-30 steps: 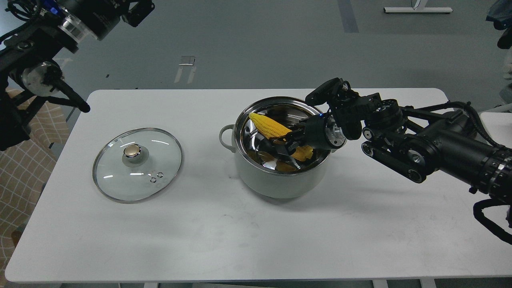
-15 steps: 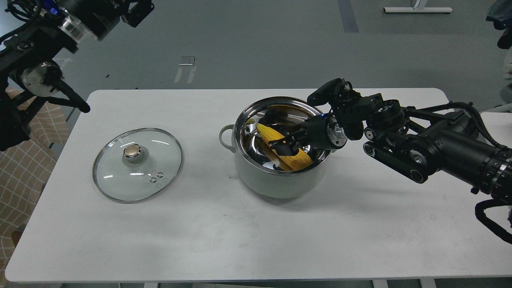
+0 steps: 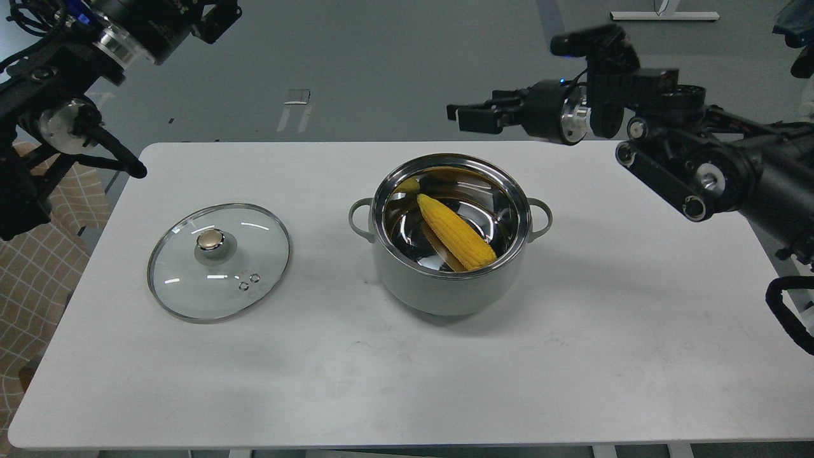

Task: Open pot and put corn in
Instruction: 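Open the right gripper and raise it out of the pot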

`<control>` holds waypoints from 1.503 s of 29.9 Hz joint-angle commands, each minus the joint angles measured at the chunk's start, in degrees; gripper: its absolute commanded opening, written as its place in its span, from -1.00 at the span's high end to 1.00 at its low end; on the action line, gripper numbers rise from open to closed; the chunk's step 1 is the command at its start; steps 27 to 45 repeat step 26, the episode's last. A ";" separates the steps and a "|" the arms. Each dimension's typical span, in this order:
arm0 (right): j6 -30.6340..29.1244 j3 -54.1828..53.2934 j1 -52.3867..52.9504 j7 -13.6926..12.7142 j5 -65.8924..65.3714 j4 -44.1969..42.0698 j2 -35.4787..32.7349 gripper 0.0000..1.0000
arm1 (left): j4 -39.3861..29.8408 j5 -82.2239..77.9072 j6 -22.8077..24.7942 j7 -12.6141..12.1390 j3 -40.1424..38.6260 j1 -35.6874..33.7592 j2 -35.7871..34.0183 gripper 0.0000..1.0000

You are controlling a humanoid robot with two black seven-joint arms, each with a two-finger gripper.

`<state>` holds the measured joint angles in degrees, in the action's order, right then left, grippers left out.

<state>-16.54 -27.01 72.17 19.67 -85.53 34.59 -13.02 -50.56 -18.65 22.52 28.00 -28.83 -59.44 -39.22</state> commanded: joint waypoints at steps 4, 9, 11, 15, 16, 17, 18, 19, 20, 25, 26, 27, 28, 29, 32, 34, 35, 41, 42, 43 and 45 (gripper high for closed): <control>9.85 -11.29 -5.79 0.02 20.17 -2.77 -0.43 -1.00 | 7.65 -0.25 0.07 0.00 0.27 0.02 5.00 -0.95; 8.99 -17.63 -11.94 0.02 41.18 -2.77 -0.52 -1.00 | 15.91 -0.60 1.29 0.00 1.06 0.20 12.22 -0.95; 8.98 -18.43 -14.68 0.20 46.67 -2.68 -0.52 -1.00 | 18.39 -0.60 3.40 0.00 1.06 1.07 14.25 -0.95; 7.06 -22.71 -19.15 0.63 49.49 -2.33 -0.26 -1.00 | 22.51 -0.08 5.48 0.00 0.62 2.39 16.80 -0.95; 4.70 -25.95 -20.65 1.07 49.50 -2.33 -0.08 -1.00 | 23.92 0.10 5.48 0.00 0.44 2.48 17.93 -0.95; 3.37 -27.55 -21.53 1.34 49.50 -2.42 0.01 -1.00 | 24.72 0.10 5.48 0.00 0.44 2.57 18.47 -0.95; 1.97 -29.05 -22.32 1.60 49.50 -2.51 0.10 -1.00 | 25.51 0.10 5.48 0.00 0.36 2.75 18.99 -0.95; -0.75 -31.06 -23.64 1.86 49.58 -2.68 0.53 -1.00 | 26.91 0.19 5.48 0.00 0.18 3.53 20.04 -0.95; -1.99 -31.69 -24.08 1.87 49.59 -2.77 0.88 -1.00 | 27.44 0.28 5.48 0.00 0.09 3.89 20.49 -0.95; -5.26 -32.32 -26.20 1.95 53.01 -2.77 2.38 -1.00 | 28.68 0.45 5.48 0.00 0.00 4.50 22.60 -0.95; -5.26 -32.49 -26.29 2.04 53.62 -2.86 2.47 -1.00 | 28.68 0.45 5.48 0.00 -0.08 4.59 22.60 -0.95; -5.26 -32.49 -26.29 2.04 53.62 -2.86 2.47 -1.00 | 28.68 0.45 5.48 0.00 -0.08 4.59 22.60 -0.95; -5.26 -32.49 -26.29 2.04 53.62 -2.86 2.47 -1.00 | 28.68 0.45 5.48 0.00 -0.08 4.59 22.60 -0.95; -5.26 -32.49 -26.29 2.04 53.62 -2.86 2.47 -1.00 | 28.68 0.45 5.48 0.00 -0.08 4.59 22.60 -0.95; -5.26 -32.49 -26.29 2.04 53.62 -2.86 2.47 -1.00 | 28.68 0.45 5.48 0.00 -0.08 4.59 22.60 -0.95; -5.26 -32.49 -26.29 2.04 53.62 -2.86 2.47 -1.00 | 28.68 0.45 5.48 0.00 -0.08 4.59 22.60 -0.95; -5.26 -32.49 -26.29 2.04 53.62 -2.86 2.47 -1.00 | 28.68 0.45 5.48 0.00 -0.08 4.59 22.60 -0.95; -5.26 -32.49 -26.29 2.04 53.62 -2.86 2.47 -1.00 | 28.68 0.45 5.48 0.00 -0.08 4.59 22.60 -0.95; -5.26 -32.49 -26.29 2.04 53.62 -2.86 2.47 -1.00 | 28.68 0.45 5.48 0.00 -0.08 4.59 22.60 -0.95; -5.26 -32.49 -26.29 2.04 53.62 -2.86 2.47 -1.00 | 28.68 0.45 5.48 0.00 -0.08 4.59 22.60 -0.95; -5.26 -32.49 -26.29 2.04 53.62 -2.86 2.47 -1.00 | 28.68 0.45 5.48 0.00 -0.08 4.59 22.60 -0.95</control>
